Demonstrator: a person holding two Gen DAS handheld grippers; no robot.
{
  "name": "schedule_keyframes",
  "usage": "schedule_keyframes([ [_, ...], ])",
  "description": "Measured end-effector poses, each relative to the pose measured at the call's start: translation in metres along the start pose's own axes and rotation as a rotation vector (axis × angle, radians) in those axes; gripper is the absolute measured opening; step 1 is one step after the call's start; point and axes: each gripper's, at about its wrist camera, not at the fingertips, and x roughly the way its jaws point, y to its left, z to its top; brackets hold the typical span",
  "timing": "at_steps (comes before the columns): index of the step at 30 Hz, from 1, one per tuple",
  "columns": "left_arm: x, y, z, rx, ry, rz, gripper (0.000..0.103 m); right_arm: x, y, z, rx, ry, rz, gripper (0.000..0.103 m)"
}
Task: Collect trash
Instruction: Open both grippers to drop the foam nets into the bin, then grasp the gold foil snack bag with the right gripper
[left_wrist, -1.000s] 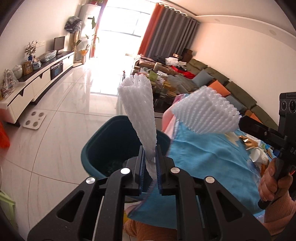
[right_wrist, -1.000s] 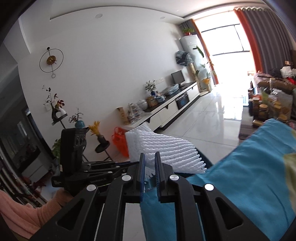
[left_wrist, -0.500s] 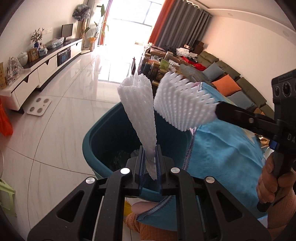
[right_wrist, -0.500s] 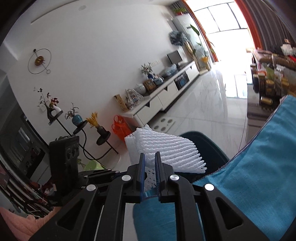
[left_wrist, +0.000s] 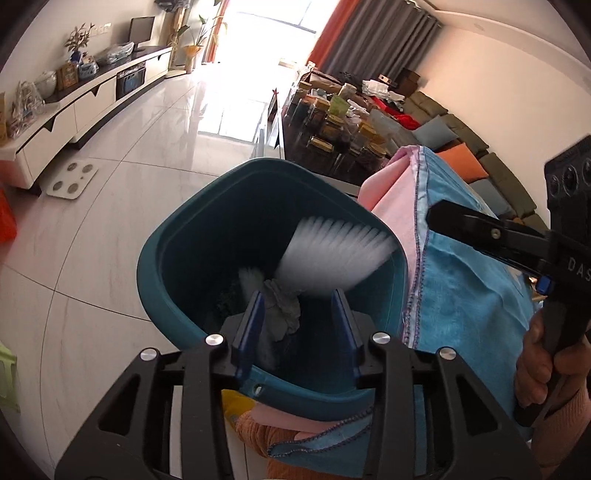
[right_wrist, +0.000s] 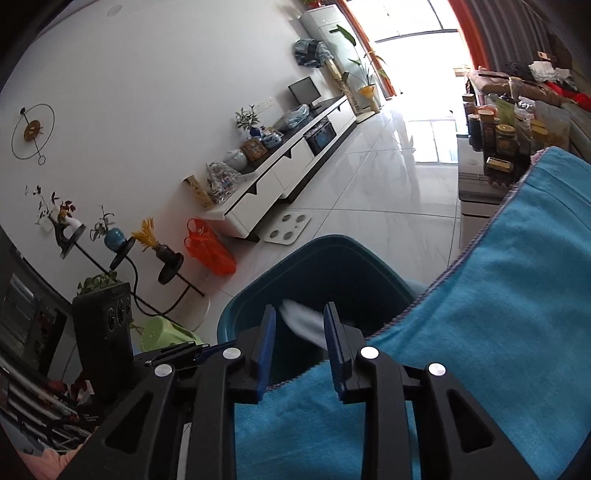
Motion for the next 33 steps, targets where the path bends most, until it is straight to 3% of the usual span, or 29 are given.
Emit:
schedule_keyframes([
  [7,-0.022,-0.026,0.001,0.054,-0.09,0.025,0.048,-0.037,0.002,-0.01,-0.026,-0.068,-0.011,0.035],
  [11,-0.044,-0.059,-0.001,0.134,-0.159,-0.042,0.056,-0.076,0.009,-0.024,-0.08,-0.133,-0.04,0.045],
  [15,-0.054,-0.099,-0.008,0.22,-0.179,-0.138,0.062,-0.112,0.006,-0.038,-0.11,-0.184,-0.092,0.048],
  [24,-0.034,-0.209,-0.041,0.403,-0.093,-0.361,0.062,-0.208,-0.02,-0.088,-0.065,-0.307,-0.285,0.05],
  [33,-0.001,-0.308,-0.072,0.544,0.014,-0.503,0.061,-0.296,-0.07,-0.159,0.139,-0.41,-0.53,0.053],
])
